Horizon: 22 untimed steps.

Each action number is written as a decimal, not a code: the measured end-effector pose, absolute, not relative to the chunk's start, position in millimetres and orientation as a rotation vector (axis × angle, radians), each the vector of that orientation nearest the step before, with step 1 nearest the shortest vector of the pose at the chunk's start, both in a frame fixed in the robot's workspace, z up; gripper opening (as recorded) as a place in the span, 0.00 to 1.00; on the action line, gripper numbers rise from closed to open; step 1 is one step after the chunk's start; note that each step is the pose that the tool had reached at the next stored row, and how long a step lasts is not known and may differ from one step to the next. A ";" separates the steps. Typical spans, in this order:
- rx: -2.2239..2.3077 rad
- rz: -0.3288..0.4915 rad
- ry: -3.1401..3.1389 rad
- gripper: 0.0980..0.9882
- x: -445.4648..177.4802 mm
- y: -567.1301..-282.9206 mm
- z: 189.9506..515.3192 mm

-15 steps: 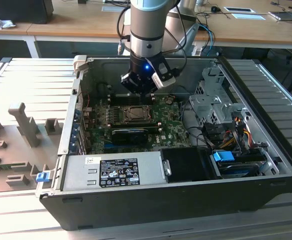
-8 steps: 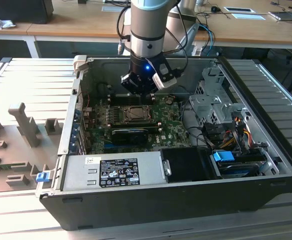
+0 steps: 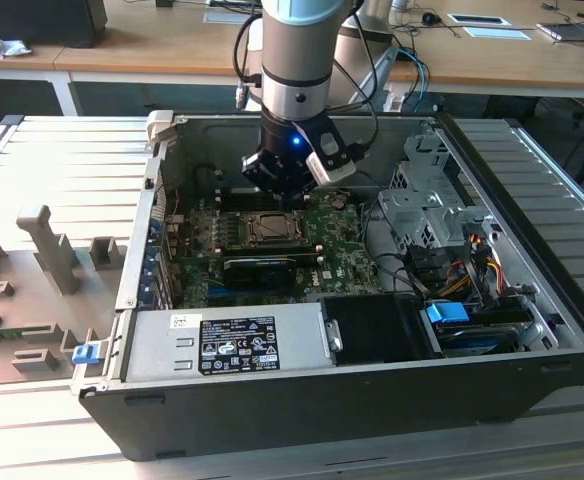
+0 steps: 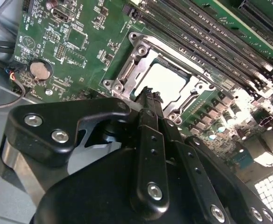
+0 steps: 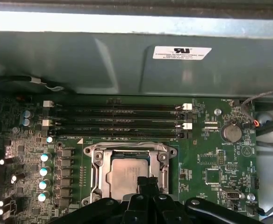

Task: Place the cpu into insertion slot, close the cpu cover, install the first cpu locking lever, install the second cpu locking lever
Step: 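Install the second cpu locking lever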

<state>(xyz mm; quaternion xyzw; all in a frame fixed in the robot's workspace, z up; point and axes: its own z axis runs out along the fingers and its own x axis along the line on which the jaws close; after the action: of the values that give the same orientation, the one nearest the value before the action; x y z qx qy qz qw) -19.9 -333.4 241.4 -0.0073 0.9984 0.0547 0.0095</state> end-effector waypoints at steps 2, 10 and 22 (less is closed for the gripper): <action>-0.023 0.171 3.118 0.01 -19.9 -334.2 241.5; -0.023 0.171 3.118 0.01 -19.9 -338.1 241.5; -0.023 0.171 3.118 0.01 -19.9 -353.6 248.3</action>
<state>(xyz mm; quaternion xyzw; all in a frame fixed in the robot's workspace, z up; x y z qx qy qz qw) -19.9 -353.6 248.3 -0.0073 0.9984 0.0546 0.0094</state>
